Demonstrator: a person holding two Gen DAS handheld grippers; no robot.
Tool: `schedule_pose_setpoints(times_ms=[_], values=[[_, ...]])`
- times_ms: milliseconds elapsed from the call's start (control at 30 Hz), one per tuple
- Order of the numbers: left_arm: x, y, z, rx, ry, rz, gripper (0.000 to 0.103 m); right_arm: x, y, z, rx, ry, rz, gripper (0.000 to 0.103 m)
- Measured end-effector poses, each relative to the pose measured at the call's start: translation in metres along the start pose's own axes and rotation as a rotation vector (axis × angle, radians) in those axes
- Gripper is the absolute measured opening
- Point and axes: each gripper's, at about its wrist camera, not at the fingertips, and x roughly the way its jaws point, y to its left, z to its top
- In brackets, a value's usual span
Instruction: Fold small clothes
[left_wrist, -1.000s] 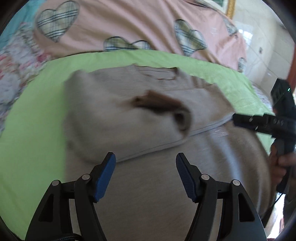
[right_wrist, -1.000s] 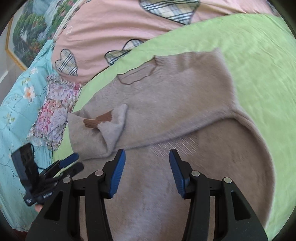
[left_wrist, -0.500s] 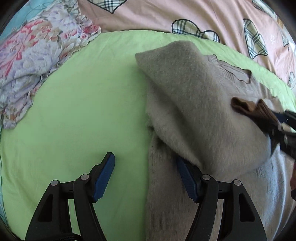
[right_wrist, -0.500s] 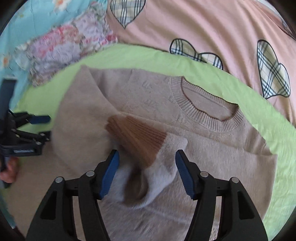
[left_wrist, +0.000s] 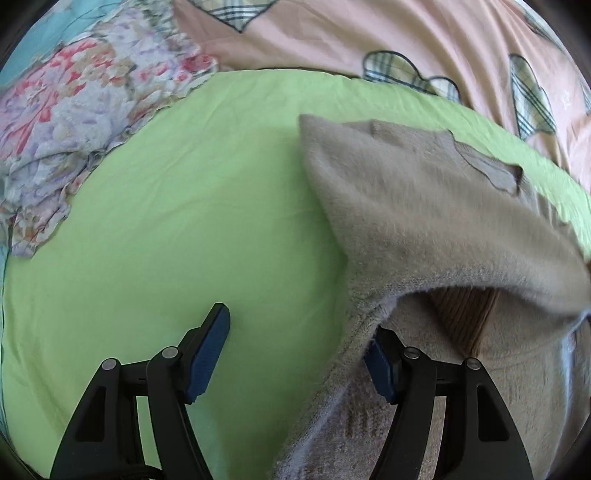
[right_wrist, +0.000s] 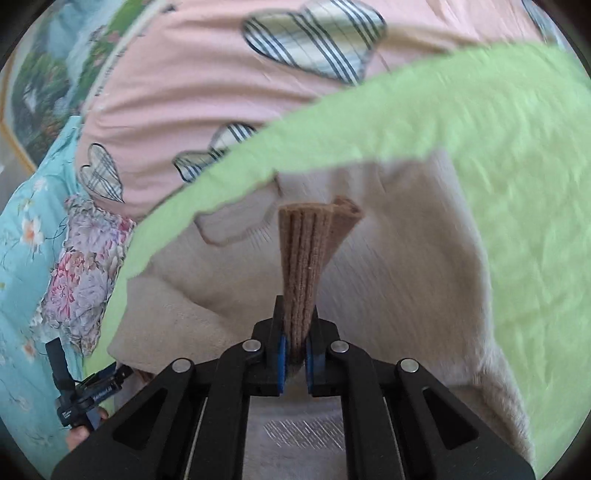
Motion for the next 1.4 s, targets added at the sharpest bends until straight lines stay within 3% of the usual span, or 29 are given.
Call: schedule_pose_setpoints(times_ms=[100,133,300,367,433,500,567,667,733,867,933,1000,1133,1233,1400], values=[[-0.005,-0.002,0.001,0.009,-0.018,-0.024,0.068,-0.003,-0.013,-0.011,0.073,0.007,0.020,0.050],[-0.005,-0.006,0.001,0.029,-0.020,-0.030,0.068,-0.006,-0.016,-0.014,0.092,-0.015,0.034,0.056],[-0.027,-0.042,-0.004,0.210,-0.089,-0.019,0.068,-0.013,-0.023,-0.011,0.137,-0.050,0.068,0.057],[-0.027,-0.051,-0.004,0.256,-0.092,0.024,0.068,-0.008,-0.016,-0.010,0.092,-0.039,0.052,0.055],[-0.014,-0.050,0.000,0.256,-0.049,0.085,0.066,-0.004,-0.013,-0.009,0.068,-0.018,0.043,0.028],[0.004,-0.034,0.004,0.191,0.010,0.109,0.052,-0.001,-0.009,-0.009,0.052,-0.007,0.029,0.012],[0.010,-0.014,0.008,0.113,0.035,0.066,0.050,-0.003,-0.004,-0.007,0.032,-0.017,0.034,0.012],[-0.004,0.014,0.011,-0.016,-0.005,0.015,0.050,-0.011,0.003,-0.002,0.011,-0.051,0.060,0.011],[-0.013,0.016,0.009,-0.051,-0.026,-0.014,0.051,-0.017,0.006,0.002,0.002,-0.074,0.079,0.011],[-0.028,-0.007,-0.002,0.020,-0.031,-0.048,0.050,-0.014,0.004,0.005,0.009,-0.069,0.083,0.011],[-0.035,-0.018,-0.005,0.042,-0.032,-0.109,0.055,-0.010,-0.002,0.003,0.028,-0.050,0.083,0.011],[-0.043,-0.038,-0.008,0.090,-0.045,-0.159,0.069,-0.007,-0.006,0.000,0.049,-0.037,0.091,0.011],[-0.037,-0.074,-0.009,0.159,-0.042,-0.079,0.074,-0.005,-0.006,-0.004,0.053,-0.032,0.095,0.011],[-0.013,-0.071,-0.004,0.115,0.011,0.013,0.074,-0.008,-0.003,-0.004,0.042,-0.039,0.101,0.011],[-0.012,-0.032,-0.009,-0.009,0.037,-0.067,0.074,-0.015,-0.005,0.000,0.041,-0.054,0.107,0.011]])
